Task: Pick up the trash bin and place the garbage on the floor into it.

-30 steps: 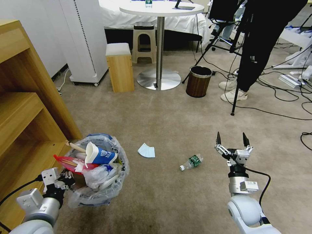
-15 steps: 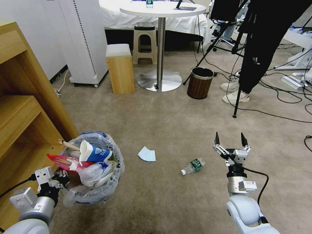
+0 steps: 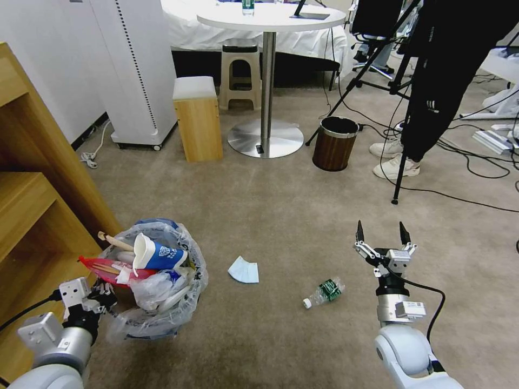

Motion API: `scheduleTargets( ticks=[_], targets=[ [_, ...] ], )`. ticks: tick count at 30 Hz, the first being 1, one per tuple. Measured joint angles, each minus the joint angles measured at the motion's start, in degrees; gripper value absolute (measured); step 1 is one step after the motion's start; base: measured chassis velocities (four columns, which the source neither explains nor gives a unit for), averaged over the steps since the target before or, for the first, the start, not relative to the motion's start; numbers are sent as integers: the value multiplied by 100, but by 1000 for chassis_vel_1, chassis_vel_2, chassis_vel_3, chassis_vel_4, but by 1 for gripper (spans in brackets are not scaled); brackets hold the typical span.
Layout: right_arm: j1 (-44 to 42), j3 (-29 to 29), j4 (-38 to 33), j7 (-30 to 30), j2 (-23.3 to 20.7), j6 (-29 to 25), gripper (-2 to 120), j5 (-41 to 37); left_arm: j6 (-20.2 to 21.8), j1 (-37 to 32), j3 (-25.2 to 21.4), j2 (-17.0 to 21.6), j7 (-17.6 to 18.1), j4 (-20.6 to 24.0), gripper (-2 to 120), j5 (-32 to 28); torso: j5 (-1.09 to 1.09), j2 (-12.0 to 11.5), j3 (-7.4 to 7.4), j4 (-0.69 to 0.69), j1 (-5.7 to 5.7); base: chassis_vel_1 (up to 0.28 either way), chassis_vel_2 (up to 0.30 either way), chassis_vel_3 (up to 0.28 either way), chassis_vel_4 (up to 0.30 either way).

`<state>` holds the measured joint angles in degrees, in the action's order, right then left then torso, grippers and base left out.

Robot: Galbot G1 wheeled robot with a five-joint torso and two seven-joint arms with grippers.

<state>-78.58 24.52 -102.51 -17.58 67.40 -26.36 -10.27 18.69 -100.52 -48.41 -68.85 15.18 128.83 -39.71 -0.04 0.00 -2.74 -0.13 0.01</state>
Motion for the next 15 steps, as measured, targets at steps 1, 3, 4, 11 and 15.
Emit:
scheduleTargets(
  ticks=[1, 3, 4, 11, 15],
  targets=[
    [5, 0, 4, -1, -6, -1, 100, -2, 0, 4, 5, -2, -1, -1, 0, 0, -1, 0, 0, 0, 0, -83, 103, 83, -101],
    [12, 0, 8, -1, -10, -1, 100, -2, 0, 7, 10, -2, -1, -4, 0, 3, 0, 0, 0, 0, 0, -77, 103, 88, -93],
    [17, -2, 9, -1, -12, -1, 100, -3, 0, 8, 12, -2, -1, -6, 0, 7, 0, 0, 0, 1, 0, -90, 104, 93, -85],
    [42, -30, 41, -1, -10, -1, 100, -3, 0, 27, 39, 1, -1, -20, 0, 15, 0, 0, 0, 0, 0, -108, 100, 101, -105],
    [51, -68, 43, -12, -26, 4, 100, -13, -1, 46, 48, 6, 0, -46, 0, 16, 0, 0, 0, 0, 0, -90, 79, 97, -91]
  ],
)
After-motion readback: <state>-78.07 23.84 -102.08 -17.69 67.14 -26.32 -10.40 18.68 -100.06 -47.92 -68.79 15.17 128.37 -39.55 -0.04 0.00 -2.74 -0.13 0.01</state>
